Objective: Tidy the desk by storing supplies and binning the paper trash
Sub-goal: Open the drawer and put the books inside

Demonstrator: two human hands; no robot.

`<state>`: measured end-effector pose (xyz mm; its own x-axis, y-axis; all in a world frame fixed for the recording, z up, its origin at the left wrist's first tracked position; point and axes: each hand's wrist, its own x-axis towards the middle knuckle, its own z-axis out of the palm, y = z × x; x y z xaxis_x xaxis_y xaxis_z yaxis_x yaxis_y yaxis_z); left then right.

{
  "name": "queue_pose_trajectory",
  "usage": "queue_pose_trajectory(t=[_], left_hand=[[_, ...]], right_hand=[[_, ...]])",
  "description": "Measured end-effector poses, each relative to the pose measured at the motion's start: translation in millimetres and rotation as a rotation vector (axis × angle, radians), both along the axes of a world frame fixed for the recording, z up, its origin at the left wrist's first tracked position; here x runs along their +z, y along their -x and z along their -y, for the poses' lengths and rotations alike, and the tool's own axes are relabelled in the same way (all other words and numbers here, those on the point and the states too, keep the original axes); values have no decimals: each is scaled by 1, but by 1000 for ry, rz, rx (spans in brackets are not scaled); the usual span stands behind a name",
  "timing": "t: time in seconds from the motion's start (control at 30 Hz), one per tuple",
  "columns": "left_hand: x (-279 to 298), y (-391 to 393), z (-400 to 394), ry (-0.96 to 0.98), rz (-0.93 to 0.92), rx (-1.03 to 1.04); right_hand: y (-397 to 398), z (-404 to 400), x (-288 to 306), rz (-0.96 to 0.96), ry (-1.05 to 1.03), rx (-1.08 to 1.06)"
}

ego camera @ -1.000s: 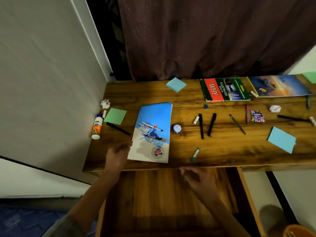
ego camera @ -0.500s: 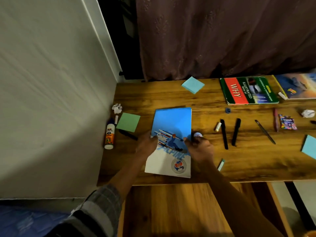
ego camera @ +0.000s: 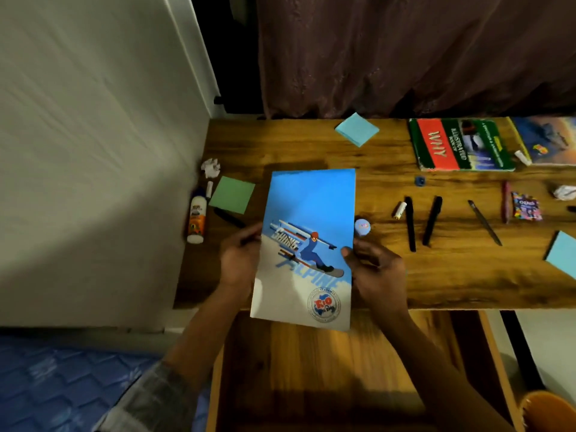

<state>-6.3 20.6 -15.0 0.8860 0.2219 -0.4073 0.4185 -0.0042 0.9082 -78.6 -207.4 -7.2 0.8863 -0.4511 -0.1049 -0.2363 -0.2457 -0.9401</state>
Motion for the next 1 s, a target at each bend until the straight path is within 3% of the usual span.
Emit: queue_pose_trajectory(t=[0.2, 0.3, 0.37, 0.53, 0.73, 0.83, 1.0], left_hand=[[38, 101, -24, 5, 11, -25], [35, 156, -49, -281, 19, -217], [34, 188, -61, -368, -56, -256], [25, 251, -67, -253, -228, -191], [-10, 262, -54, -477, -286, -191], [-25, 248, -45, -557, -261, -245], [-43, 210, -35, -560, -233, -362]], right_hand=[[95, -6, 12, -201, -137, 47], [144, -18, 19, -317, -114, 126], [175, -24, 15, -359, -126, 145], [231, -26, 5, -447, -139, 163], [223, -23, -32, -565, -133, 228], [201, -25, -51, -611, -239, 175], [161, -32, -85, -601, -223, 85]])
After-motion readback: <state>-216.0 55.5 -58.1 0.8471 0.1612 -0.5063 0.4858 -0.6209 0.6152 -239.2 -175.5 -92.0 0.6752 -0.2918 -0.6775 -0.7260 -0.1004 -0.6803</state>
